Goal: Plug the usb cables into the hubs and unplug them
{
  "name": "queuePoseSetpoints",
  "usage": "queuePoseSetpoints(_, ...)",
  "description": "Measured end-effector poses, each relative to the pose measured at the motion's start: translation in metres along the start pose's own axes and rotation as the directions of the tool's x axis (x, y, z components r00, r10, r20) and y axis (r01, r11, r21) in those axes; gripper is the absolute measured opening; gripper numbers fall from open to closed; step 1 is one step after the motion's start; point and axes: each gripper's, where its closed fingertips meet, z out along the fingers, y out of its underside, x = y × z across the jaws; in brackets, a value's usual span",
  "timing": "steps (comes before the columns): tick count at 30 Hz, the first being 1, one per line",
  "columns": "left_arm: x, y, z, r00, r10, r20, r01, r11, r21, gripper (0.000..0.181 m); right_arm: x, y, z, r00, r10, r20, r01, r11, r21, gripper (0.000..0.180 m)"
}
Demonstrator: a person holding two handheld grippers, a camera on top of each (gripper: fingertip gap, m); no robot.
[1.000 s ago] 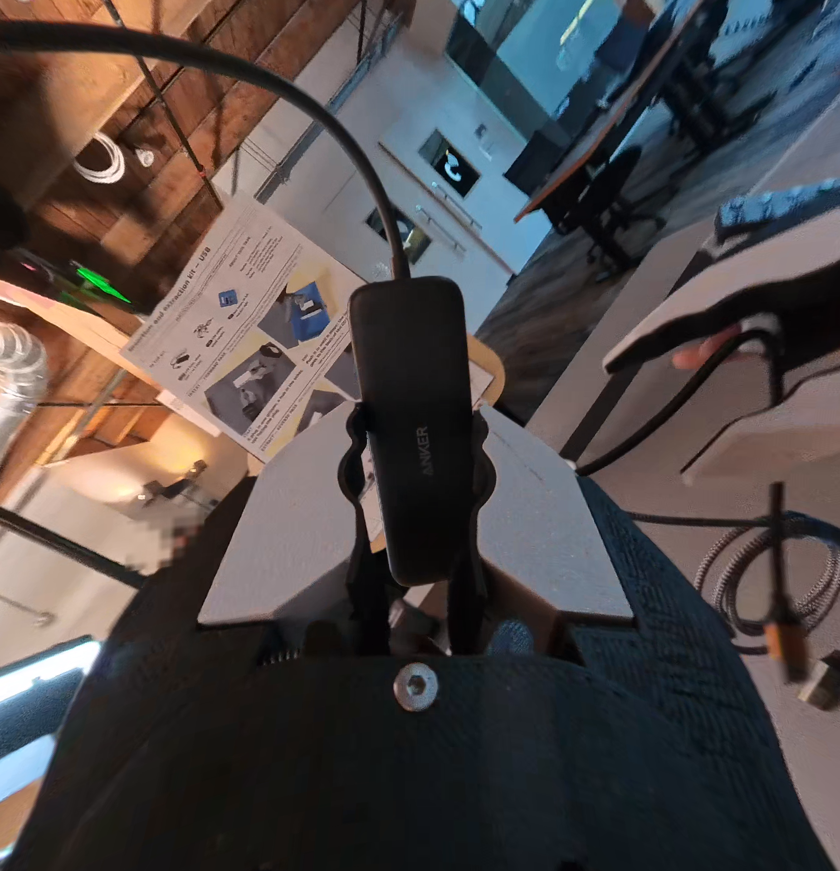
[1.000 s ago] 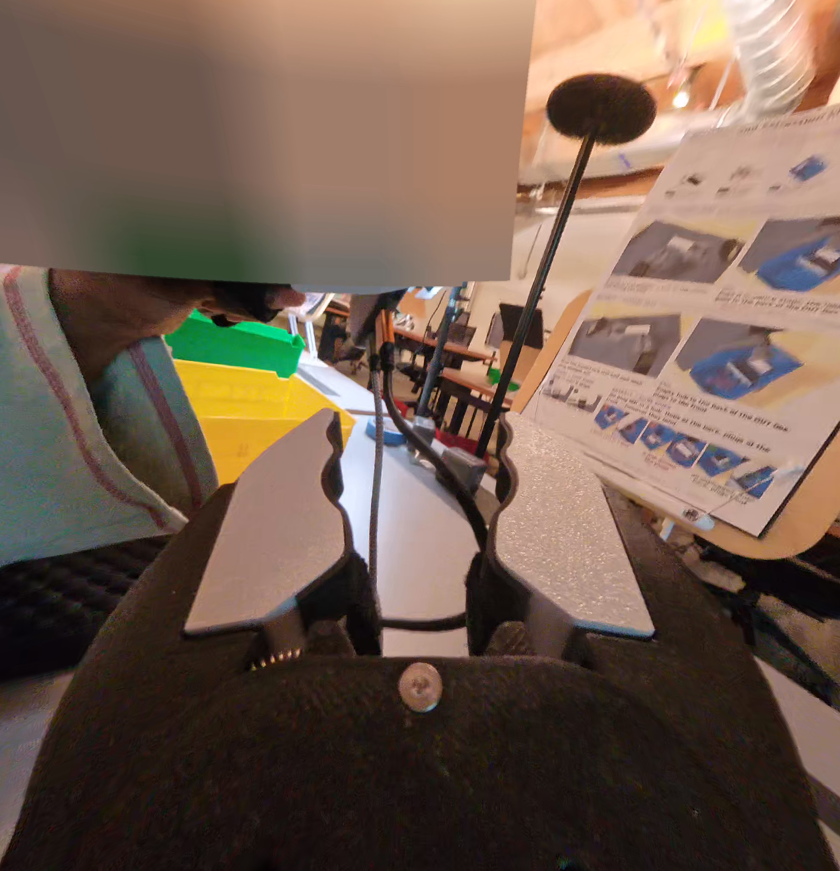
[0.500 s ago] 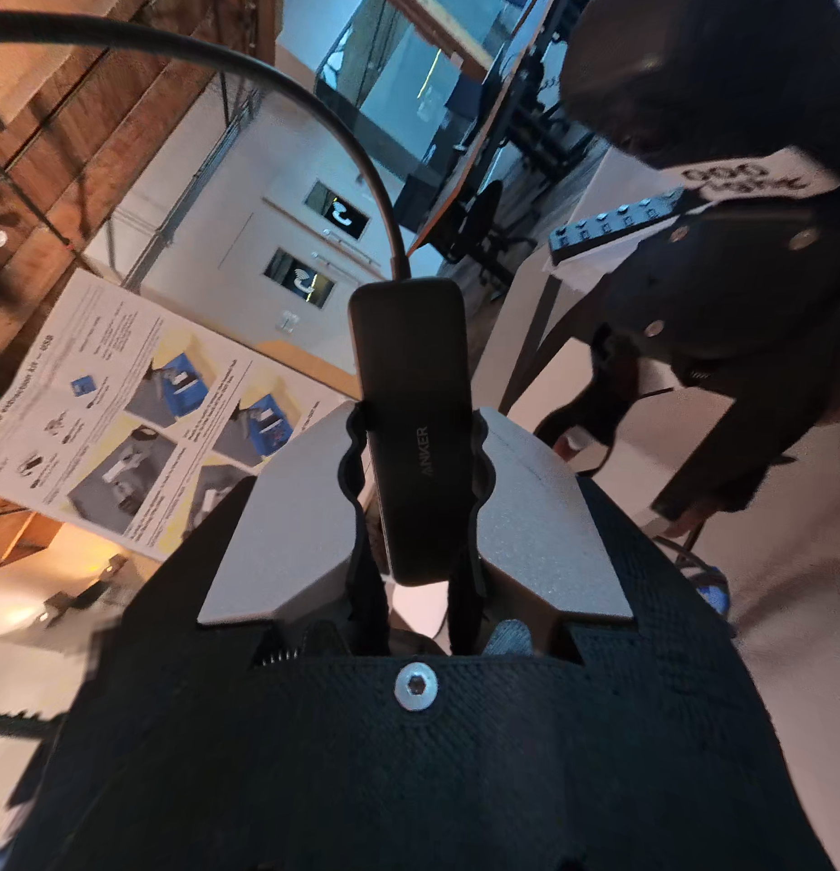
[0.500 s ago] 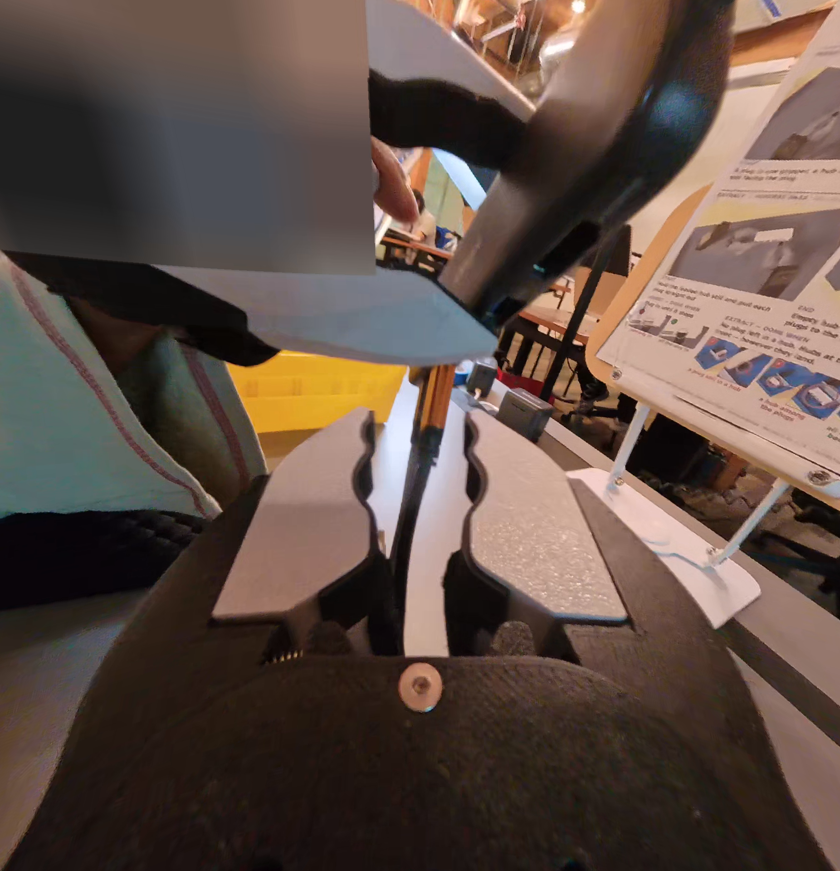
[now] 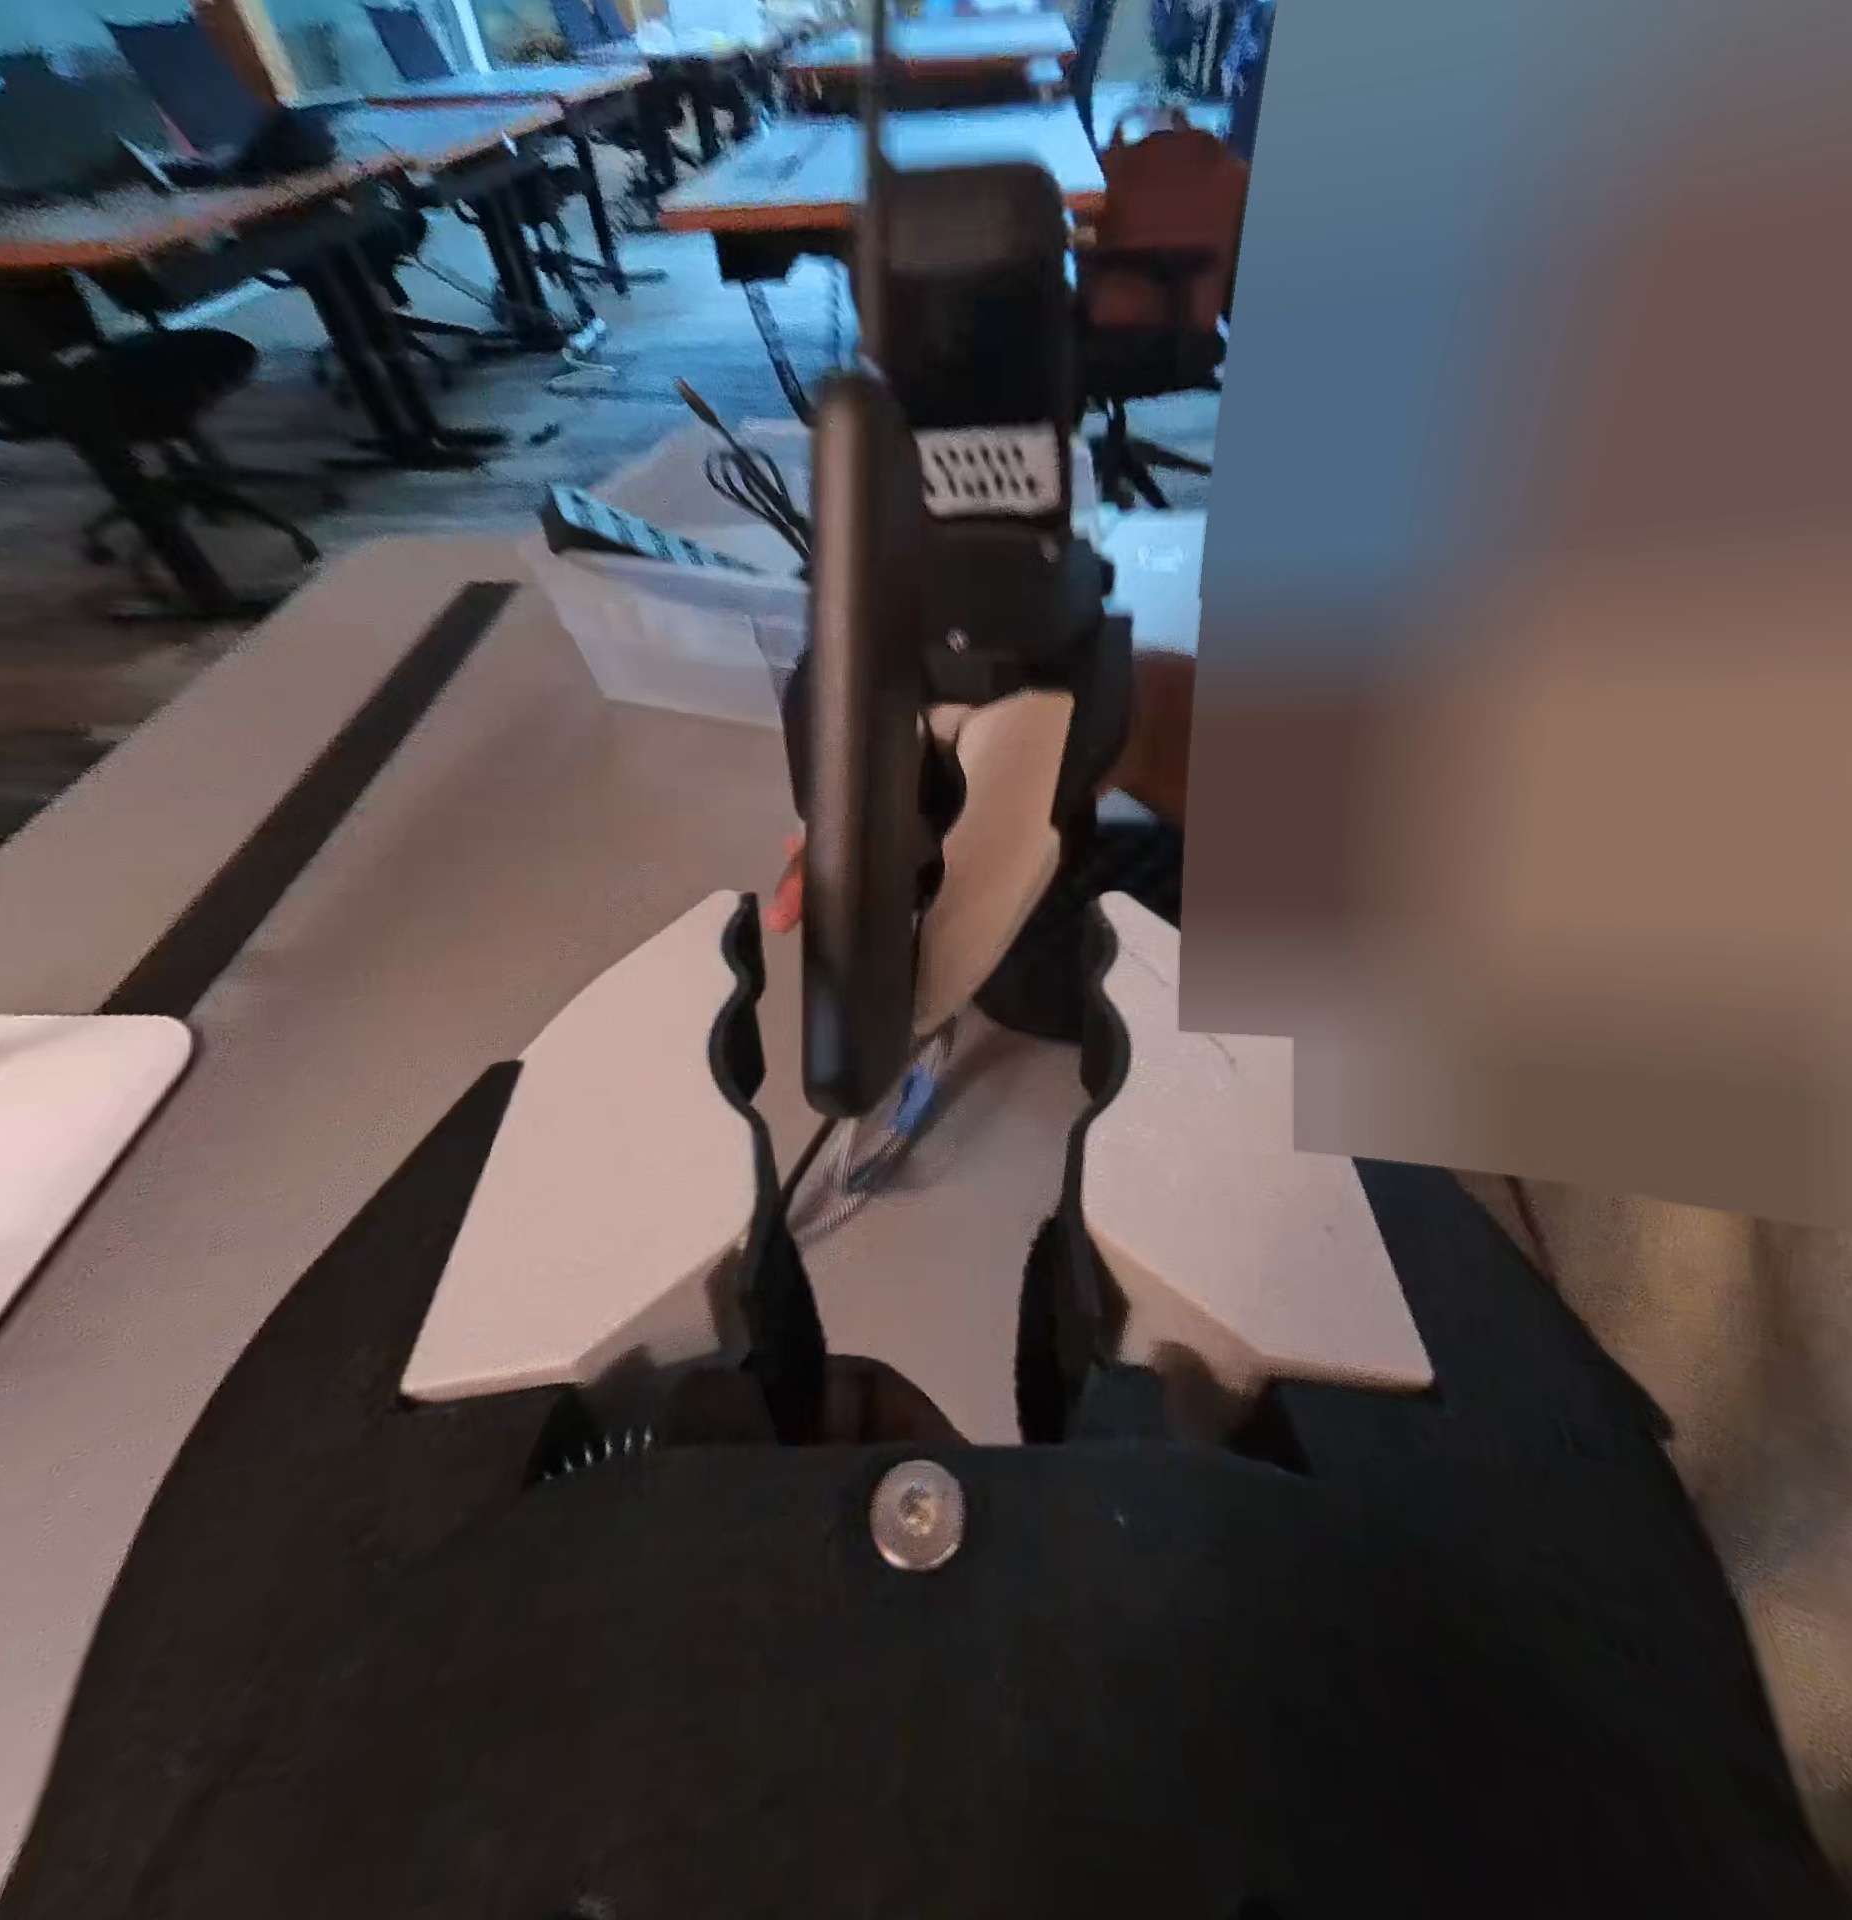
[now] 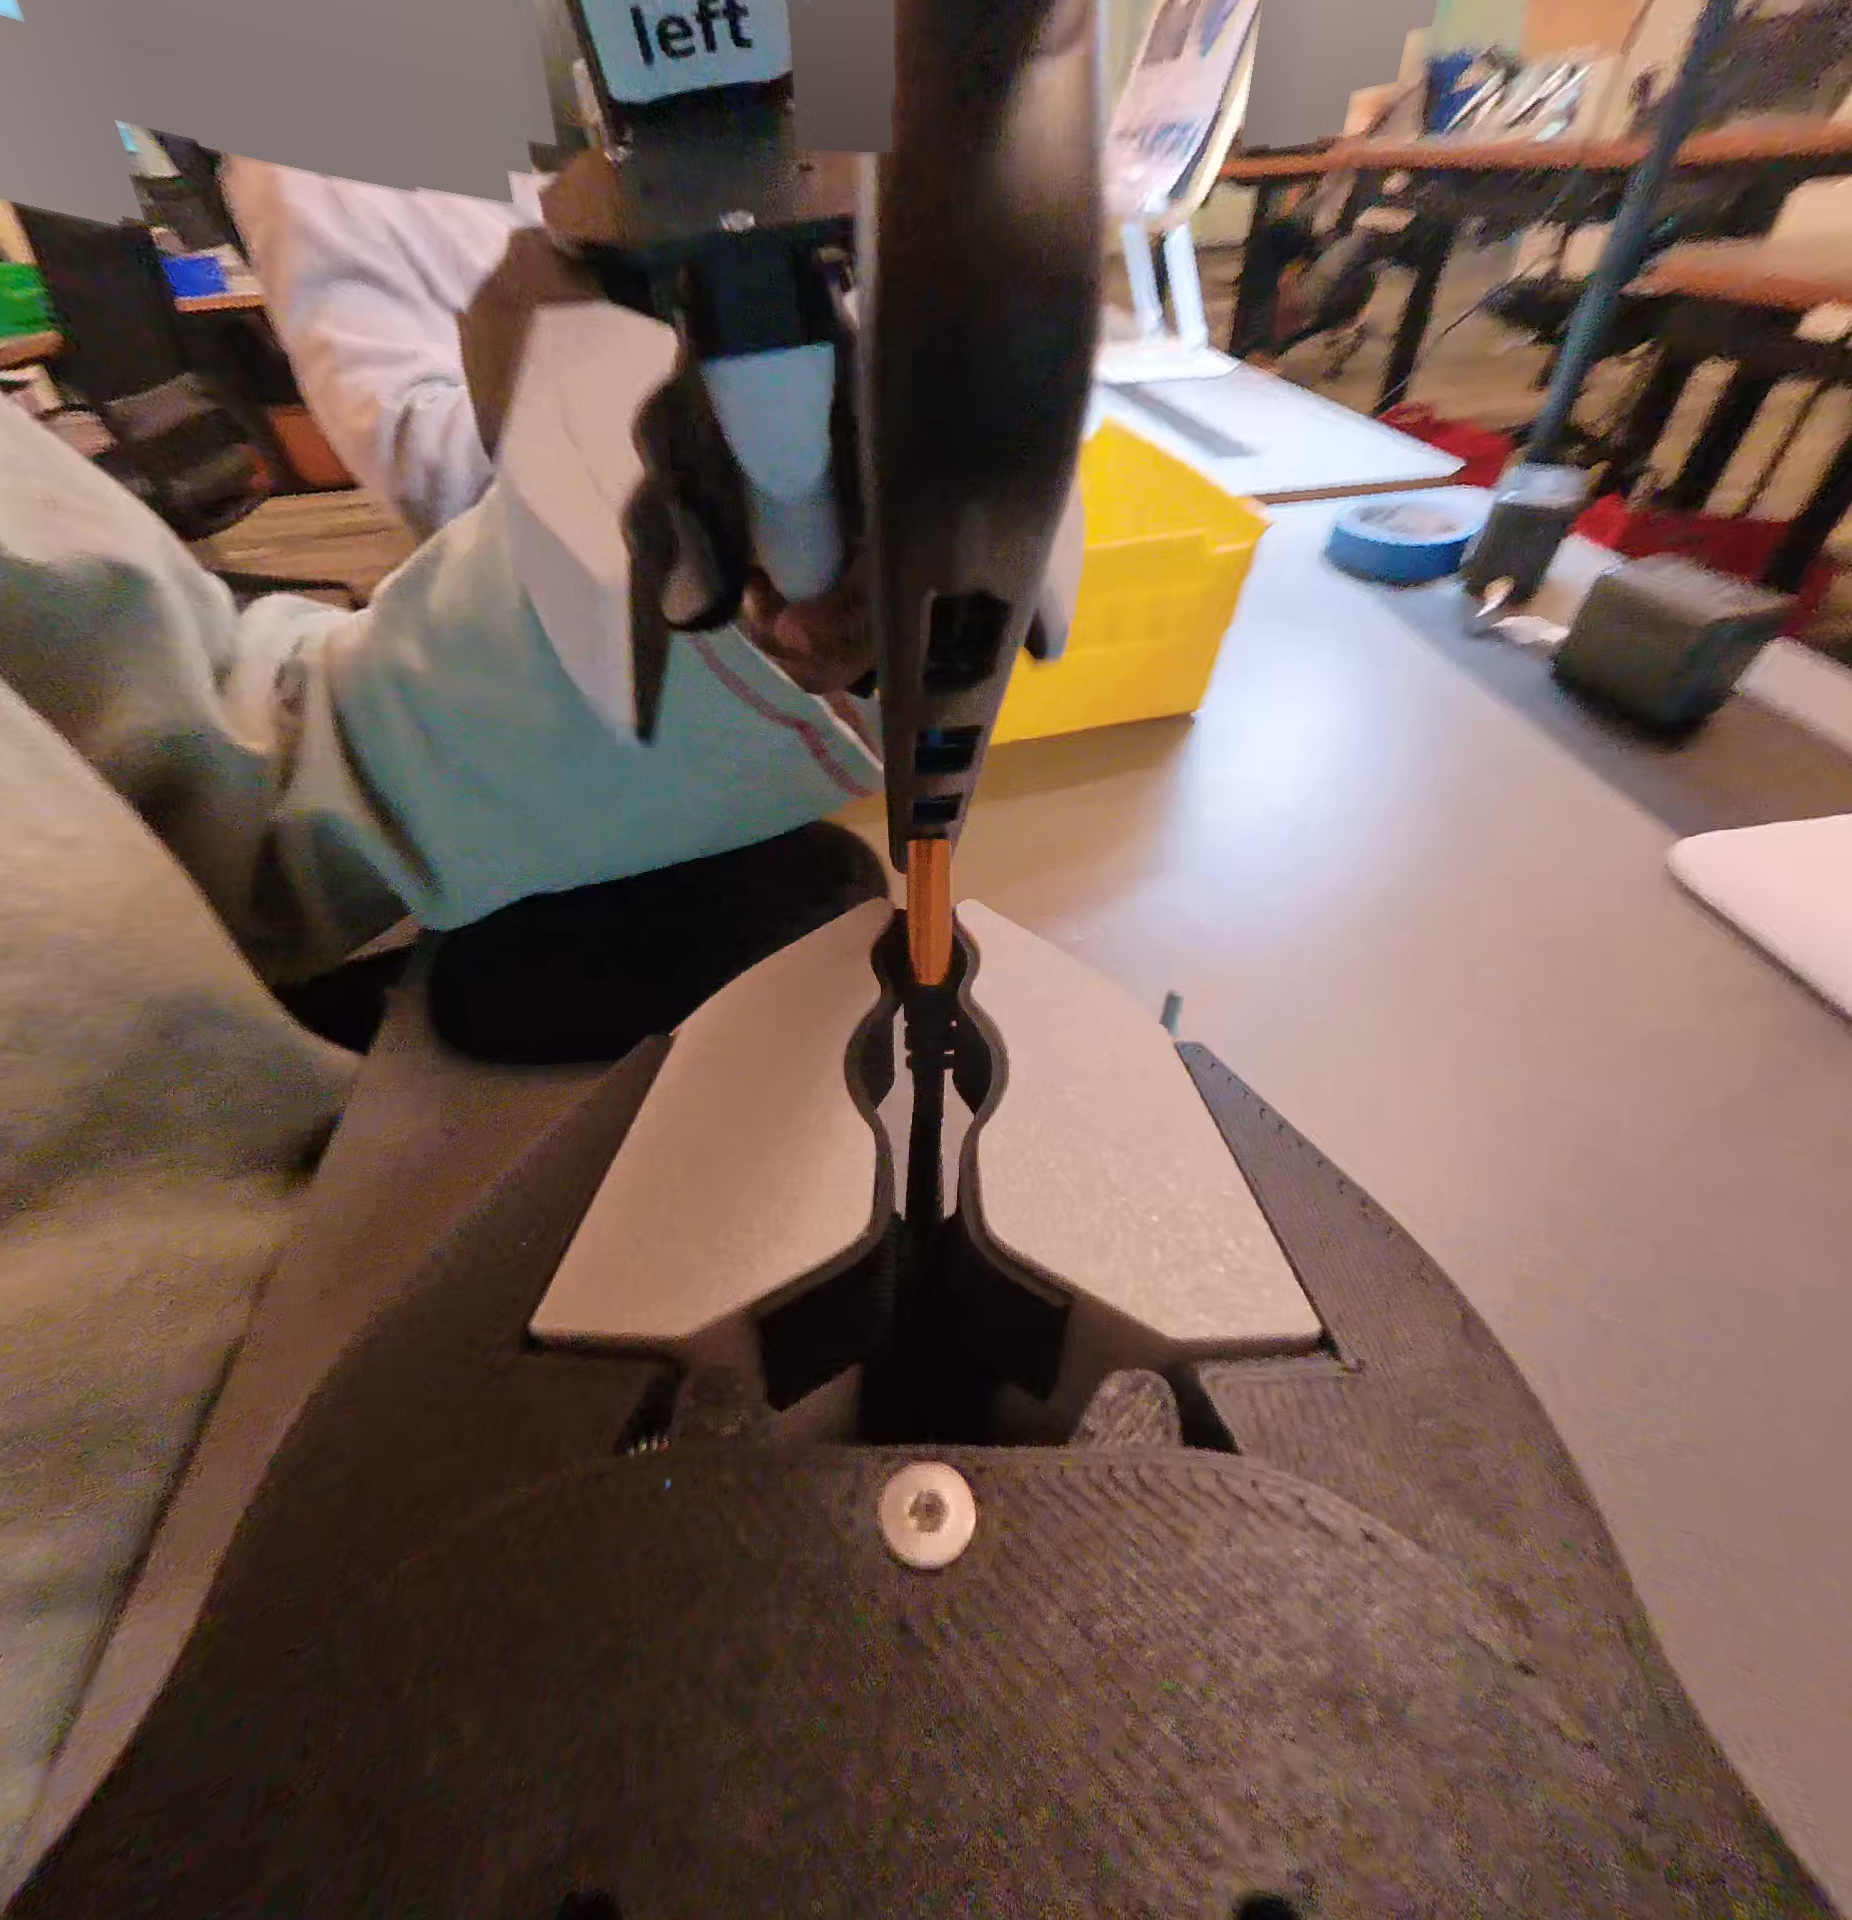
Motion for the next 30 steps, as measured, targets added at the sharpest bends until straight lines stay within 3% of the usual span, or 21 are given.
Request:
queuePoseSetpoints(3,0.004,0.018,0.007,0.998,0.061,0.023,-0.06,0.997,-0.054,0.046,-0.009,0.013,0.004,0.996,0.047,0.07,-0.042,0.996,-0.081,0.006)
queuePoseSetpoints(5,0.001,0.019,0.011,1.0,0.006,0.031,-0.005,1.0,-0.027,0.019,-0.014,0.02,0.007,0.993,0.055,0.102,-0.042,0.991,-0.125,0.006)
queuePoseSetpoints(7,0.005,0.02,0.011,0.998,-0.061,-0.027,0.061,0.998,0.009,0.013,-0.014,0.021,0.007,0.993,0.051,0.11,-0.037,0.991,-0.125,0.006)
queuePoseSetpoints(12,-0.004,0.008,-0.007,0.983,-0.183,-0.023,0.182,0.937,0.3,0.012,-0.006,-0.01,-0.006,0.995,0.048,0.092,-0.057,0.994,0.098,0.012)
queuePoseSetpoints(17,-0.004,0.012,-0.013,0.984,-0.179,0.011,0.154,0.878,0.453,0.012,-0.005,-0.01,-0.007,0.997,-0.004,0.076,-0.005,0.993,0.115,0.009)
queuePoseSetpoints(23,0.001,0.012,-0.016,0.988,-0.152,0.004,0.131,0.867,0.481,0.012,-0.014,-0.017,0.001,0.992,-0.036,0.124,0.014,0.985,0.171,0.008)
queuePoseSetpoints(30,0.008,0.02,-0.015,0.994,-0.108,-0.017,0.104,0.888,0.448,0.012,-0.019,-0.01,0.006,0.988,-0.068,0.141,0.052,0.992,0.112,0.006)
